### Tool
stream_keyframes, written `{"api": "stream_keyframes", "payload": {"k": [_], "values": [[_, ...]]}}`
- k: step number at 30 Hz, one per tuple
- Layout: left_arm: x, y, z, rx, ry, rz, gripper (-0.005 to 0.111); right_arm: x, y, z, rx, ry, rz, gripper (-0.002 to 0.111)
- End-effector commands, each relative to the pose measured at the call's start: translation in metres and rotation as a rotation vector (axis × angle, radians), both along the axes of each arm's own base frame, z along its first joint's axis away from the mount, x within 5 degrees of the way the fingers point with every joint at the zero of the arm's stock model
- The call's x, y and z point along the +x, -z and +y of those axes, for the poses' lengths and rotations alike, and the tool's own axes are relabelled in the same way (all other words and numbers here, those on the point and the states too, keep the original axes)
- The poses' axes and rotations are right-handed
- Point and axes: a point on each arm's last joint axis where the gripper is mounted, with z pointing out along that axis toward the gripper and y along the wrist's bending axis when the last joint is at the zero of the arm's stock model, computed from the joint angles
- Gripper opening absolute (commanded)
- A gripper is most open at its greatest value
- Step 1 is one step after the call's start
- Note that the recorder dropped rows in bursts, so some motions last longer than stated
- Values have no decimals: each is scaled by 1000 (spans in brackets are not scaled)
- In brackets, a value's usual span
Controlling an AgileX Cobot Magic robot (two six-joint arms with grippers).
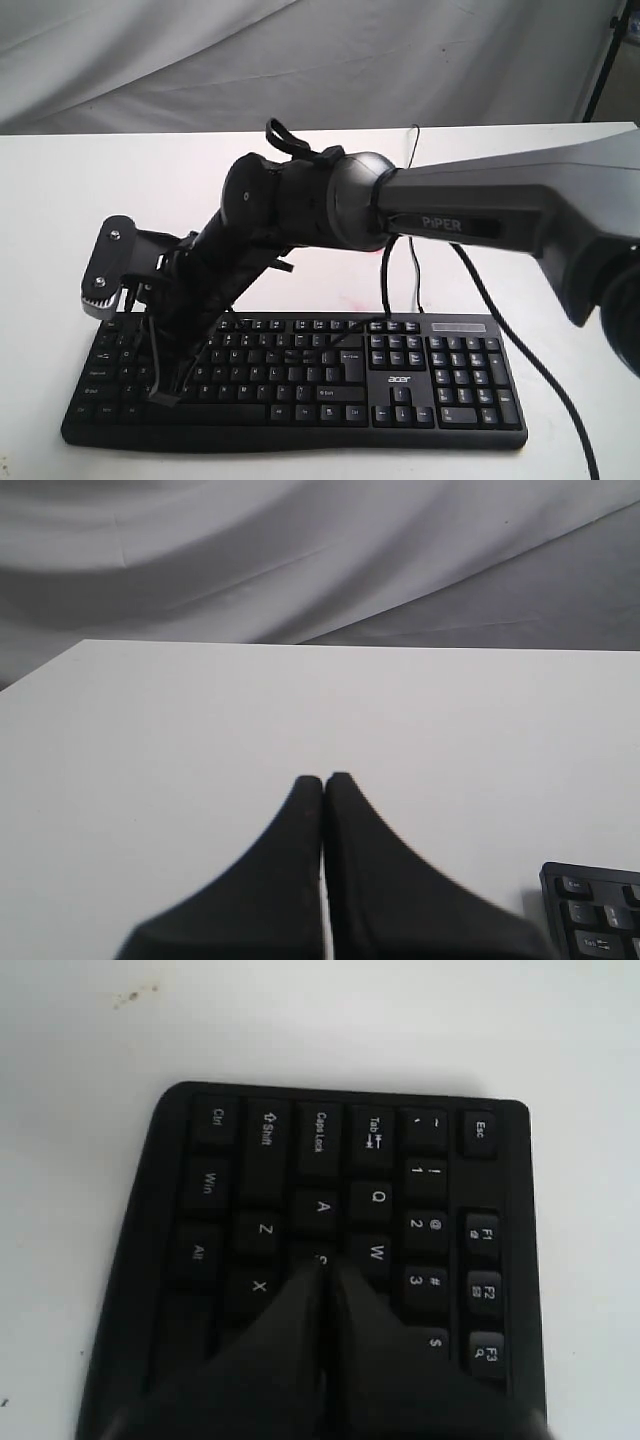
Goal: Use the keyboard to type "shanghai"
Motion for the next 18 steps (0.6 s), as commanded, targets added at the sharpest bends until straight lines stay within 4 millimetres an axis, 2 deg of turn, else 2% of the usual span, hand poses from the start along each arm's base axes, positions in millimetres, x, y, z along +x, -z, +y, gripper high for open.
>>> {"api": "stream_keyframes", "payload": {"k": [1,5,8,18], "values": [[0,1,0,-2,4,-6,1,1,-8,-2,15,15,6,0],[0,1,0,-2,4,-6,1,3,-9,-5,13,28,10,0],[0,1,0,-2,4,-6,1,4,-8,-15,4,53,-6,0],[0,1,0,-2,4,-6,1,-10,-13,-40,-11,114,-56,0]]}}
